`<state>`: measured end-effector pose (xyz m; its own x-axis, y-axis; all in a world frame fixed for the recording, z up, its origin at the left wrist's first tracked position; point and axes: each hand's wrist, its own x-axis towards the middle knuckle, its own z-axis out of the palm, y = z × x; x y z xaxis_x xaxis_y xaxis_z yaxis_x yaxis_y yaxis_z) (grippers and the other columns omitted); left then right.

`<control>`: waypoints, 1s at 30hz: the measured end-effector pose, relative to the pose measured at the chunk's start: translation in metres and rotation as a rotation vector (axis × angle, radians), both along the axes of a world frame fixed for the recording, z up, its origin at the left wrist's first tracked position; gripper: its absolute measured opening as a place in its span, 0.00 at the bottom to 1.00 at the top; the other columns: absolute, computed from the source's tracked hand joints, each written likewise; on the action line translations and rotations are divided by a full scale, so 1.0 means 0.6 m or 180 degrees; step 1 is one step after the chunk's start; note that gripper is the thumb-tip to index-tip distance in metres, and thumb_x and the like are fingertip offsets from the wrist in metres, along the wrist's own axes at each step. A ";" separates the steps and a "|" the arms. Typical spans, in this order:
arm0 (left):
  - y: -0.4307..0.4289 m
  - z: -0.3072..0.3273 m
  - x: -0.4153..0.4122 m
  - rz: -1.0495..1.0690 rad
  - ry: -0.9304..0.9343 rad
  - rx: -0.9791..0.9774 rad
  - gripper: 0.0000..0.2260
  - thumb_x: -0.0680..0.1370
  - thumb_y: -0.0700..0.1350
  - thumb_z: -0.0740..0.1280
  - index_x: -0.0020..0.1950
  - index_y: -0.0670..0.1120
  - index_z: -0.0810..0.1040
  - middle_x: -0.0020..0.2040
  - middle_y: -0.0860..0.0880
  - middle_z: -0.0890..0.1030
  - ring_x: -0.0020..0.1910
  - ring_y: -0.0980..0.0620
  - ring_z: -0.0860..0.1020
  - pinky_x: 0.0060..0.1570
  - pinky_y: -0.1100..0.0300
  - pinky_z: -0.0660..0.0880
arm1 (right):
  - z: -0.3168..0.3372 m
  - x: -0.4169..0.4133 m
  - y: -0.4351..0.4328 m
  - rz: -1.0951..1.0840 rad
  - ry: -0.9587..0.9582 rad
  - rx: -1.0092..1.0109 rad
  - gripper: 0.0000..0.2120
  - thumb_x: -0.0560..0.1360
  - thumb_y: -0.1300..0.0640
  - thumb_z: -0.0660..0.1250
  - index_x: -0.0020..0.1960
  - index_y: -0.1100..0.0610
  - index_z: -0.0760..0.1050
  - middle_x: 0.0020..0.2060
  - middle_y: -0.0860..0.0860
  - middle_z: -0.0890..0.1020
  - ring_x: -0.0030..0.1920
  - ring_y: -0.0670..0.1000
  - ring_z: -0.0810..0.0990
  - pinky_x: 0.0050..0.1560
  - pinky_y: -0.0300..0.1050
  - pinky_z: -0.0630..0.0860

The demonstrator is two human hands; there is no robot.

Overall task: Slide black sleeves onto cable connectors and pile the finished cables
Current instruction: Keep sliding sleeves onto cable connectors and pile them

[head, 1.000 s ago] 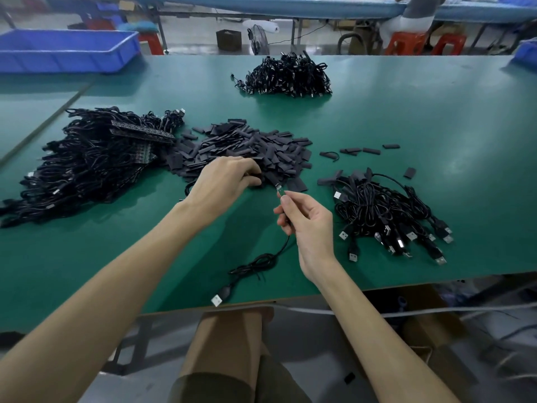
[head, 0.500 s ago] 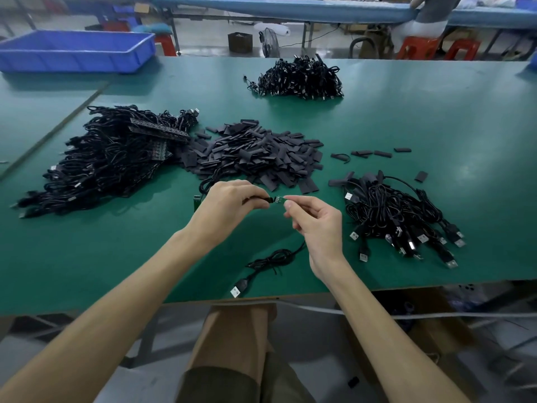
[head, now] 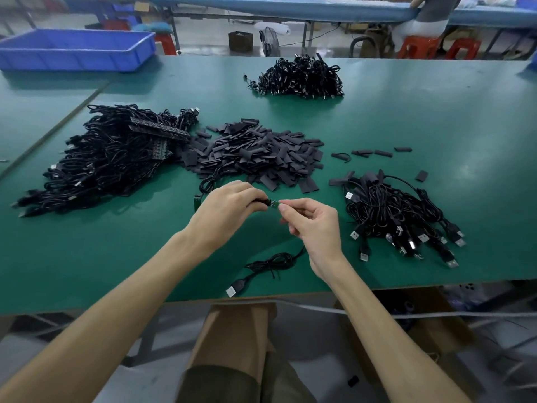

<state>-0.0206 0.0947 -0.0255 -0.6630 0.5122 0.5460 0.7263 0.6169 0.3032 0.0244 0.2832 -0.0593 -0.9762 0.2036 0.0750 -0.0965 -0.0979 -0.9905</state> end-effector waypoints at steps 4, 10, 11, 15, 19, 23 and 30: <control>-0.011 0.008 0.000 -0.0210 0.0220 -0.0372 0.08 0.79 0.42 0.73 0.53 0.38 0.84 0.46 0.44 0.84 0.47 0.43 0.81 0.45 0.44 0.80 | 0.001 -0.001 0.001 0.0105 0.0011 0.0098 0.03 0.76 0.63 0.76 0.47 0.57 0.87 0.32 0.51 0.84 0.33 0.45 0.79 0.35 0.36 0.74; -0.016 0.009 0.000 -0.0224 0.0331 -0.0353 0.08 0.79 0.42 0.72 0.53 0.38 0.83 0.47 0.44 0.84 0.47 0.42 0.81 0.44 0.43 0.80 | 0.000 0.000 0.001 0.0183 -0.0023 0.0087 0.02 0.76 0.63 0.76 0.47 0.57 0.87 0.32 0.52 0.85 0.32 0.45 0.77 0.35 0.36 0.74; -0.015 0.007 0.000 -0.0202 0.0301 -0.0334 0.08 0.79 0.42 0.72 0.53 0.38 0.83 0.47 0.44 0.84 0.47 0.42 0.81 0.44 0.43 0.80 | -0.001 0.000 0.001 0.0194 -0.0029 0.0082 0.02 0.76 0.63 0.76 0.47 0.58 0.87 0.33 0.53 0.84 0.31 0.46 0.76 0.35 0.37 0.74; -0.020 0.004 0.000 -0.0353 0.0323 -0.0453 0.07 0.79 0.40 0.73 0.54 0.37 0.83 0.48 0.44 0.84 0.47 0.42 0.81 0.44 0.44 0.80 | -0.001 -0.001 0.000 0.0246 -0.0031 0.0153 0.02 0.76 0.62 0.76 0.47 0.57 0.87 0.32 0.52 0.84 0.32 0.47 0.76 0.35 0.37 0.74; -0.018 0.007 -0.001 -0.0341 0.0398 -0.0436 0.07 0.79 0.41 0.73 0.54 0.38 0.83 0.48 0.44 0.84 0.47 0.43 0.81 0.44 0.45 0.80 | 0.000 0.000 0.001 0.0181 -0.0062 0.0013 0.02 0.77 0.62 0.75 0.48 0.59 0.86 0.33 0.53 0.84 0.31 0.48 0.75 0.33 0.36 0.73; -0.008 0.003 0.006 -0.0360 0.0422 -0.0513 0.08 0.79 0.42 0.72 0.54 0.39 0.83 0.48 0.45 0.83 0.46 0.44 0.80 0.44 0.46 0.81 | -0.002 0.001 0.000 0.0037 -0.0096 -0.0095 0.02 0.78 0.63 0.74 0.48 0.60 0.85 0.32 0.53 0.83 0.29 0.47 0.75 0.27 0.34 0.69; -0.008 0.002 0.006 -0.0389 0.0219 -0.0440 0.08 0.80 0.41 0.71 0.58 0.39 0.82 0.51 0.45 0.82 0.51 0.44 0.80 0.51 0.47 0.79 | -0.003 0.001 0.001 -0.0004 -0.0081 -0.0051 0.02 0.79 0.62 0.73 0.48 0.61 0.84 0.32 0.54 0.84 0.29 0.47 0.77 0.26 0.37 0.70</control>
<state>-0.0171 0.0898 -0.0242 -0.5549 0.6599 0.5066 0.8144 0.5552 0.1688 0.0252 0.2838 -0.0612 -0.9775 0.2056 0.0470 -0.0715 -0.1135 -0.9910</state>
